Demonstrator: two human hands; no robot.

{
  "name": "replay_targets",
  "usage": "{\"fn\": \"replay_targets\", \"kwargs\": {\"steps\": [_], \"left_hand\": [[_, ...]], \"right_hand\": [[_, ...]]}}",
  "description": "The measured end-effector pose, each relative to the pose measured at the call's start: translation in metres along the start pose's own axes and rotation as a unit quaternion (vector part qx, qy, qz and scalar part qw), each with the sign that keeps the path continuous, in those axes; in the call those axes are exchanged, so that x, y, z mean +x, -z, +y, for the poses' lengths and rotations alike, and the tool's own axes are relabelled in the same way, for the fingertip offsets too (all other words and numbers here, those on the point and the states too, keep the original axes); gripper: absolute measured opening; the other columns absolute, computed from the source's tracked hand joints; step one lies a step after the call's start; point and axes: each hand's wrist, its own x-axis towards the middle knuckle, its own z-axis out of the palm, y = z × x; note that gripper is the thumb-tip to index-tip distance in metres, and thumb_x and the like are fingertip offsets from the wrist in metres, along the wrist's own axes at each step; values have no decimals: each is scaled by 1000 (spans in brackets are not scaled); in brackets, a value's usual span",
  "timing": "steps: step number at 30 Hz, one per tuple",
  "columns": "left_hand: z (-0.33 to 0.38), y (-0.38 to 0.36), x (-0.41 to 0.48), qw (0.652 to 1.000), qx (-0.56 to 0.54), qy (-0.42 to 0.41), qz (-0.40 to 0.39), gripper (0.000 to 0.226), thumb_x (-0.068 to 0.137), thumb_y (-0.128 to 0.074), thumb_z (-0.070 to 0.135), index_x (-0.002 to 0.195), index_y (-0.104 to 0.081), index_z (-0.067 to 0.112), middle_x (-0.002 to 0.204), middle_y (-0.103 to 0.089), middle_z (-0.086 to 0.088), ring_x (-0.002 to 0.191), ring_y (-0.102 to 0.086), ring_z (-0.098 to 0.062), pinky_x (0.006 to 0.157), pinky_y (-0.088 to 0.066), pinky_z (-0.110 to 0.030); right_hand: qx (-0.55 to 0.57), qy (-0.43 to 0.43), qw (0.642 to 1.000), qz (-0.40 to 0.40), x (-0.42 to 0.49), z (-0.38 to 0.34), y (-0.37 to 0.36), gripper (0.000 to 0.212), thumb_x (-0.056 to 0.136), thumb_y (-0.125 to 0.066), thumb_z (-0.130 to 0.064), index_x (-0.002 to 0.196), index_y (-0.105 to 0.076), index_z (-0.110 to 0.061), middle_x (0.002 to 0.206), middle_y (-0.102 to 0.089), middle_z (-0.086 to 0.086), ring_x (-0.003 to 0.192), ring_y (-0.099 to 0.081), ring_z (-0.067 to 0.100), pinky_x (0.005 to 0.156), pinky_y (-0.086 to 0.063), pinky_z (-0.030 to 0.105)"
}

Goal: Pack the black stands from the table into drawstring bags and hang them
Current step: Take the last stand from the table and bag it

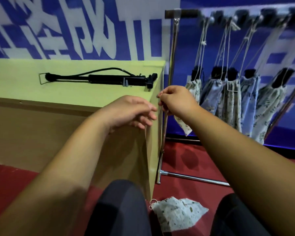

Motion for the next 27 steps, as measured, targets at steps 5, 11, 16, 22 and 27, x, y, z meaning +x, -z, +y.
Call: {"fn": "replay_targets", "kwargs": {"steps": [5, 11, 16, 22, 27], "left_hand": [[9, 57, 19, 974, 25, -26, 224, 19, 103, -59, 17, 100, -77, 11, 87, -79, -5, 77, -71, -18, 63, -58, -28], [-28, 104, 55, 935, 124, 30, 332, 18, 97, -61, 29, 88, -76, 25, 81, -78, 12, 85, -75, -16, 65, -49, -26], [-33, 106, 74, 909, 158, 65, 380, 22, 91, -56, 43, 86, -73, 30, 80, -75, 15, 79, -69, -15, 67, -49, -29], [-41, 107, 85, 875, 213, 67, 430, 30, 94, -53, 49, 81, -68, 27, 76, -69, 10, 73, -64, -18, 60, -42, -28], [-39, 101, 88, 843, 264, 70, 464, 27, 94, -52, 48, 82, -66, 29, 77, -65, 11, 70, -60, -16, 58, -39, -27]], "right_hand": [[-91, 81, 992, 7, 11, -39, -15, 16, 104, -59, -20, 106, -75, -20, 94, -77, -2, 83, -73, 16, 74, -63, 39], [-276, 195, 941, 3, 52, -62, -50, 21, 101, -63, -15, 118, -75, -19, 112, -65, -1, 99, -65, 18, 90, -61, 37], [-357, 200, 912, 5, 97, -72, -83, 49, 95, -77, -19, 141, -59, -18, 132, -55, 3, 116, -57, 24, 98, -58, 42], [-451, 116, 881, -85, 144, -79, -113, 66, 97, -70, -43, 151, -43, -17, 131, -58, 10, 115, -55, 28, 100, -53, 45], [-526, 118, 839, -70, 158, -72, -124, 56, 107, -50, -53, 145, -52, -13, 132, -58, 13, 122, -55, 34, 104, -48, 49]]}}
